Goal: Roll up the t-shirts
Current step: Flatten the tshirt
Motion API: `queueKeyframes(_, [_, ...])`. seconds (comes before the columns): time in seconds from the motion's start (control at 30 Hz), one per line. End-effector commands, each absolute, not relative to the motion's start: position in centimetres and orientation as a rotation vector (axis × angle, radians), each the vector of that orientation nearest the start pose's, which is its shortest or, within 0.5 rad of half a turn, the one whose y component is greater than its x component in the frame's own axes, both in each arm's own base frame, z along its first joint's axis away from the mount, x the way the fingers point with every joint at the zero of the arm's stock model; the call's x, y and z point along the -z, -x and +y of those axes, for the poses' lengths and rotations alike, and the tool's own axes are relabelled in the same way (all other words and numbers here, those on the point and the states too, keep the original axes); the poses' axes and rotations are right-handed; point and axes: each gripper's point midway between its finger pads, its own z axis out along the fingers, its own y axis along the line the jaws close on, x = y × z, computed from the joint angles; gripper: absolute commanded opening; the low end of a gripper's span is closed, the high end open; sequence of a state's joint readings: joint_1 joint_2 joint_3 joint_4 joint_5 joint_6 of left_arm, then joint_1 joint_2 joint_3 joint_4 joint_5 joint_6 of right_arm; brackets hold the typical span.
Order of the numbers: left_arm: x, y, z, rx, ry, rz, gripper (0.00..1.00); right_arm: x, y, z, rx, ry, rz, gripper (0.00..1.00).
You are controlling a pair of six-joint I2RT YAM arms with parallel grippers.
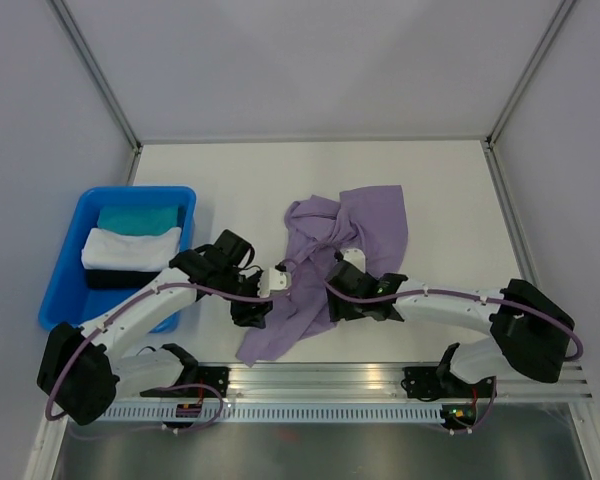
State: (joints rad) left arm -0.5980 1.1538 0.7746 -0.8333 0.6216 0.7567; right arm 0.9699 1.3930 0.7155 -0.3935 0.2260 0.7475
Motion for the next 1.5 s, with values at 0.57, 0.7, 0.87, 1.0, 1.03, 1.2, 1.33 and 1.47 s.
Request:
queueKeyframes(0.57, [-12.0, -20.8, -18.8, 0.438, -1.483, 2.001, 0.56, -4.2, -18.7, 18.4, -0.399, -0.219, 2.443, 0.0])
queueKeyframes(0.7, [-13.7, -23.2, -21.0, 0.448, -1.433, 1.991, 0.55, -8.1, -21.7, 14.3, -0.394, -0.377, 2.293, 0.0])
queueKeyframes(0.87, [-14.0, -27.0, -26.5, 0.361, -1.486, 1.982, 0.56, -7.8, -21.9, 12.7, -0.323, -0.407, 2.318, 0.0])
queueKeyframes(1.0, [-12.9, -30.4, -30.0, 0.363, -1.458, 2.011, 0.57, -8.1, -22.4, 12.0, -0.309, -0.431, 2.296, 0.0])
queueKeyframes(1.03, [-12.7, -31.3, -30.3, 0.342, -1.438, 2.026, 0.57, -8.2, -22.5, 11.8, -0.306, -0.437, 2.289, 0.01])
queueKeyframes(1.2, [-8.7, -34.3, -32.4, 0.297, -1.49, 2.069, 0.57, -7.9, -22.8, 10.6, -0.254, -0.446, 2.302, 0.0])
queueKeyframes(1.33, [-6.9, -36.2, -32.2, 0.194, -1.497, 2.094, 0.47, -7.7, -23.1, 10.3, -0.259, -0.463, 2.303, 0.0])
queueKeyframes(1.47, [-7.8, -35.4, -32.2, 0.237, -1.498, 2.082, 0.08, -8.2, -23.8, 10.0, -0.267, -0.461, 2.294, 0.0])
